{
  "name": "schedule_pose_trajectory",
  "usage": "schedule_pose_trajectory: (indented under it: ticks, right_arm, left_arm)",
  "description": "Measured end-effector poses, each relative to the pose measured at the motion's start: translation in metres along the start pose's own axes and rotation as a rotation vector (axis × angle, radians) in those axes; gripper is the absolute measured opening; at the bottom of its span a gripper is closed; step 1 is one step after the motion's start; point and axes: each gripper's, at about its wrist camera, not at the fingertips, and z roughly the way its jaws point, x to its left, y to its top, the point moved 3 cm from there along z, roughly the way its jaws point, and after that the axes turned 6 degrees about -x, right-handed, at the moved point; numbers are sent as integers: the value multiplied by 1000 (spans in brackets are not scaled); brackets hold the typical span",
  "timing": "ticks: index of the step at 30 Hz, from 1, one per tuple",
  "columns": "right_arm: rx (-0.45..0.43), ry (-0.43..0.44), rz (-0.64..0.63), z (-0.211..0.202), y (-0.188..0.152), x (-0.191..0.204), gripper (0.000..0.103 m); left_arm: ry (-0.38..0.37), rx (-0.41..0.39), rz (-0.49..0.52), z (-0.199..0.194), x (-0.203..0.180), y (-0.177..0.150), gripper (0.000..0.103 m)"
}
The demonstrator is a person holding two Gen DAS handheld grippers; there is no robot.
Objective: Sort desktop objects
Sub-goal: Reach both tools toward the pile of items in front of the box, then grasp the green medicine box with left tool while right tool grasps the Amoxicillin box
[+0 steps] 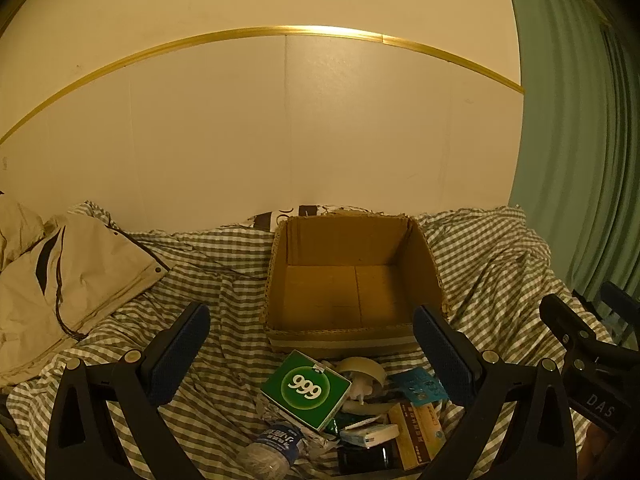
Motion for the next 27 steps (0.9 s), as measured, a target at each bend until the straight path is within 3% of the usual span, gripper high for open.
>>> schedule_pose_trajectory:
  ticks: [8, 14, 24, 27]
  right_arm:
    - [1, 21, -14, 5, -4, 0, 103]
    - [13, 56, -34, 16, -13, 1, 103]
    - [118, 99, -87, 50, -49, 10, 103]
    - [163, 103, -117, 60, -64, 15, 103]
  left_arm:
    - [2, 21, 8, 9, 6, -5, 103]
    - [52, 23, 27, 17, 22, -12, 103]
    - [27, 184, 24, 61, 30, -46, 103]
    - [-6, 237, 75, 75, 21, -61, 103]
